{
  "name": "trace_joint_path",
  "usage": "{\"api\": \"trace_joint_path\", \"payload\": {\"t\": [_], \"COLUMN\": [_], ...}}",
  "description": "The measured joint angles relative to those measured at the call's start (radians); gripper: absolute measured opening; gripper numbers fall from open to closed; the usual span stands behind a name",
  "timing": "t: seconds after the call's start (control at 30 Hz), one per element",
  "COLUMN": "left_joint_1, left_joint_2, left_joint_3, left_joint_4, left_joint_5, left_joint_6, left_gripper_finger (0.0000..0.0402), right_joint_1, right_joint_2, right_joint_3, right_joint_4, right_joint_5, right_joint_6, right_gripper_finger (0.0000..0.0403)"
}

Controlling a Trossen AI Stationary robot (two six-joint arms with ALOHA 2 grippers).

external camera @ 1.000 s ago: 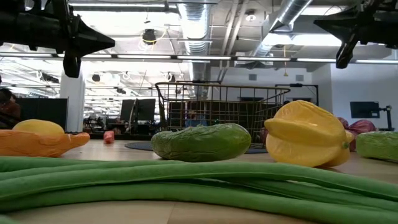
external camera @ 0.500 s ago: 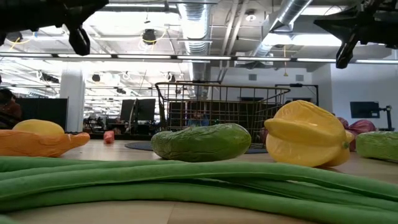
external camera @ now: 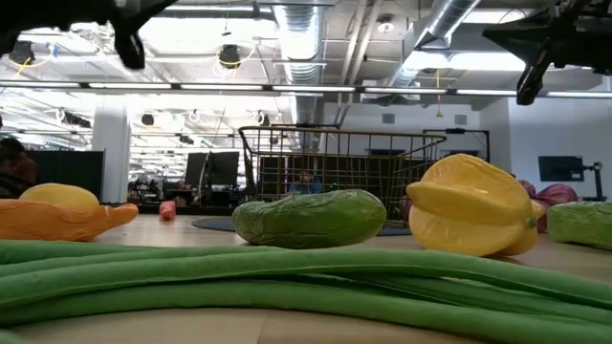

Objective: Build produce basket
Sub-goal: Put the carrot into the wire basket

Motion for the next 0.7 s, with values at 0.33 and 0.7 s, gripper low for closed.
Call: {"api": "trace_joint_path", "payload": {"t": [0.33, 0.7], "left_joint_1": [0.101, 0.311], "left_joint_2": [0.204, 0.542], "left_joint_3": [0.464, 0.786], "left_joint_4": [-0.896, -1.465], "left_joint_5": [-0.215, -0.121], "left_joint_6": [0.135, -0.058], "left_gripper_finger": [0.0094, 0.0094], "right_joint_1": [-0.002, -0.002], "right_joint_2": [0.000, 0.000], "right_joint_3": [0.034, 0.249], "right_joint_4": [0.022, -0.121], "right_joint_5": [0.007, 0.008], "right_joint_6": [0.074, -0.081], "right_gripper_finger": [0.0029, 0.0097]}}
